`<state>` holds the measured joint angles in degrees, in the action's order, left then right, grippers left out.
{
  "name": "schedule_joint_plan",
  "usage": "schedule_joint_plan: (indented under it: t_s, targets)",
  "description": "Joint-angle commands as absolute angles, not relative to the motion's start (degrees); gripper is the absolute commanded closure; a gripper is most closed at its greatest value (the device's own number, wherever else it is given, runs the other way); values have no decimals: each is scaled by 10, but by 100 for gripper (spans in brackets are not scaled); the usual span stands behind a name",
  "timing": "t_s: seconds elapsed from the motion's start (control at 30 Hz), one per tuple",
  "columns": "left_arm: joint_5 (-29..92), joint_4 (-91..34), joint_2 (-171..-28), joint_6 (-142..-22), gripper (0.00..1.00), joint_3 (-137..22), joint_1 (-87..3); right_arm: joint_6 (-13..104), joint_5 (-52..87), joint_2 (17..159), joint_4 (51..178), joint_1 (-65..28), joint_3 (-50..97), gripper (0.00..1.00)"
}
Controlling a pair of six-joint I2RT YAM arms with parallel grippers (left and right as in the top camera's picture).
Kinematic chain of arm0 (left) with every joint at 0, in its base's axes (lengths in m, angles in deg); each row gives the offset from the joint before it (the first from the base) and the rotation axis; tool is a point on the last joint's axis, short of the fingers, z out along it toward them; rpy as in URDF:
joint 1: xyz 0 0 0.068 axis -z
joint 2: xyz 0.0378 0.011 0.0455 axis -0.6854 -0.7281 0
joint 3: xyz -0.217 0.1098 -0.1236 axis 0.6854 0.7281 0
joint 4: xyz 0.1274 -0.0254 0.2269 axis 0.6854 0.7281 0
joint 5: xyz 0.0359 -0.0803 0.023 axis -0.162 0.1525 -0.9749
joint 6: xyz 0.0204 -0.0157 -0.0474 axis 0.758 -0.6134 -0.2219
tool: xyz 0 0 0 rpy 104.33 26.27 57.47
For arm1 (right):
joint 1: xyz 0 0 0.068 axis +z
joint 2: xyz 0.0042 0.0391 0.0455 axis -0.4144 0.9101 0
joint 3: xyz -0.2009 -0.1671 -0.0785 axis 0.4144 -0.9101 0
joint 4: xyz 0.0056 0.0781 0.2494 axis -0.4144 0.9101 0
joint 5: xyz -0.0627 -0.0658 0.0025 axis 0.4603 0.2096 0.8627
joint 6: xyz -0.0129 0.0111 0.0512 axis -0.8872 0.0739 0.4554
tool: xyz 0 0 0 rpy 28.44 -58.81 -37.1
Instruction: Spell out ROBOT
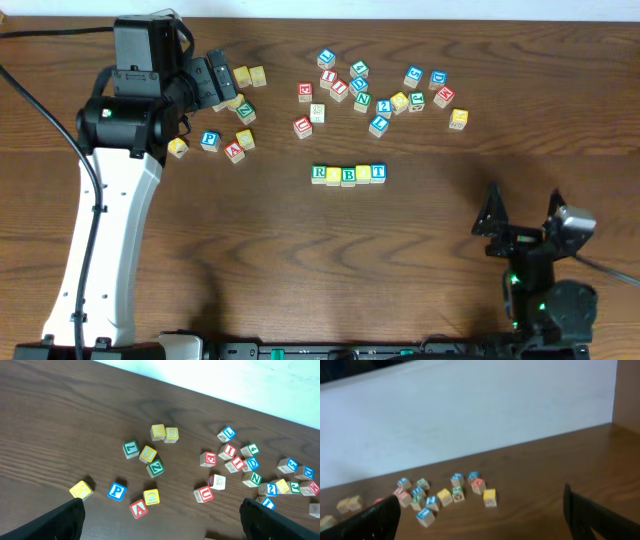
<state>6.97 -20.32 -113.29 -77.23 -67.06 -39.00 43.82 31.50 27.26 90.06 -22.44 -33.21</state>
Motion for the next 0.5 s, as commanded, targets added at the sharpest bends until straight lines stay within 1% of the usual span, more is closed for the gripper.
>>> schedule_joint_plan:
  t_s: [0.0, 0.17, 0.3, 0.47]
  targets:
    - [65, -204, -1135, -771, 2, -674, -391, 442, 317, 224, 865, -229, -393, 1]
    - [65, -204, -1135, -771, 2, -674, -391, 442, 319, 177, 818, -229, -463, 1]
    - [65, -204, -1135, -771, 2, -674, -391, 443, 325, 176, 799, -229, -496, 1]
    - [65, -204, -1135, -771, 2, -674, -391, 437, 327, 176, 857, -229, -501, 1]
